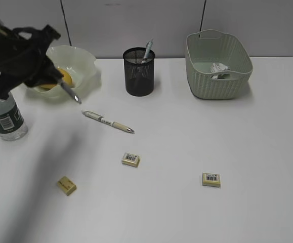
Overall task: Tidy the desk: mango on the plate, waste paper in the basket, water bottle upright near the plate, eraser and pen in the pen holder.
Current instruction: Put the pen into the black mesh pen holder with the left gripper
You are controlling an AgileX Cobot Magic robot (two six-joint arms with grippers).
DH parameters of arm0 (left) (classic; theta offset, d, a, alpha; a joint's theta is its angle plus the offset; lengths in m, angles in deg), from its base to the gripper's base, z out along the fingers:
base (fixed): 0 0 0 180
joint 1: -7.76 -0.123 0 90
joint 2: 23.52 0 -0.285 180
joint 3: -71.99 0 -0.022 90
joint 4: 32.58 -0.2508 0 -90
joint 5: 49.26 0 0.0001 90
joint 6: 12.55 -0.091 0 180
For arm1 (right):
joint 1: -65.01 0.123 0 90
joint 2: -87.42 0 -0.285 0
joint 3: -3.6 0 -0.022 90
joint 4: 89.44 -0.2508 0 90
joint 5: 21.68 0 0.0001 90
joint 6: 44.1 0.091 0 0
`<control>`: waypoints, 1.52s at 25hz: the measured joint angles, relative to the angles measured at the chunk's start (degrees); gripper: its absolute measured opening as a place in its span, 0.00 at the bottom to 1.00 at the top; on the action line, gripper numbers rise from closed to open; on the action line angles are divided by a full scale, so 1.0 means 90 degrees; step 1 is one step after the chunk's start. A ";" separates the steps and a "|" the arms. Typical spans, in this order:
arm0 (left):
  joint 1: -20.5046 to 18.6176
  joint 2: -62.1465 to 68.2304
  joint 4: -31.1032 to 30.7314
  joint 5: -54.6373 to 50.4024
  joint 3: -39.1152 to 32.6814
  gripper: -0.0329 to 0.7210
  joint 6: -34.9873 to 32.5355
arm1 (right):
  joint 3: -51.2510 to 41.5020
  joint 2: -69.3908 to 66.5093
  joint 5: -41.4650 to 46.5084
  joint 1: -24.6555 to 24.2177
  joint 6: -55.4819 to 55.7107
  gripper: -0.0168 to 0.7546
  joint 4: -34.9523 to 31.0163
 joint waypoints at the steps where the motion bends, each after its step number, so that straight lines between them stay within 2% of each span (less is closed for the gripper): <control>1: 0.0027 0.0000 -0.0027 0.0248 0.0156 0.18 -0.0011 | 0.0000 0.0000 0.0000 0.0000 0.0000 0.73 0.0000; 5: 0.0147 0.0055 -0.0499 0.1509 0.0676 0.18 -0.0026 | 0.0000 0.0000 -0.0005 0.0000 0.0000 0.74 0.0000; 13: 0.0204 0.0896 -0.2405 0.3390 0.1472 0.18 -0.0054 | 0.0000 0.0000 0.0000 0.0000 0.0000 0.74 0.0000; 18: 0.0292 0.1611 -0.2794 0.4612 0.1757 0.18 -0.0060 | 0.0000 0.0000 0.0000 0.0000 0.0000 0.73 0.0000; 29: 0.0612 0.3348 -0.4362 0.5404 0.3206 0.18 -0.0100 | 0.0000 0.0000 0.0000 0.0000 0.0000 0.73 0.0000; 33: 0.0618 0.3818 -0.4515 0.5280 0.3603 0.18 -0.0506 | 0.0000 0.0000 0.0000 0.0000 0.0000 0.74 0.0000; 38: 0.0618 0.4108 -0.4537 0.4959 0.3707 0.18 -0.1174 | 0.0000 0.0000 0.0000 0.0000 0.0000 0.74 0.0000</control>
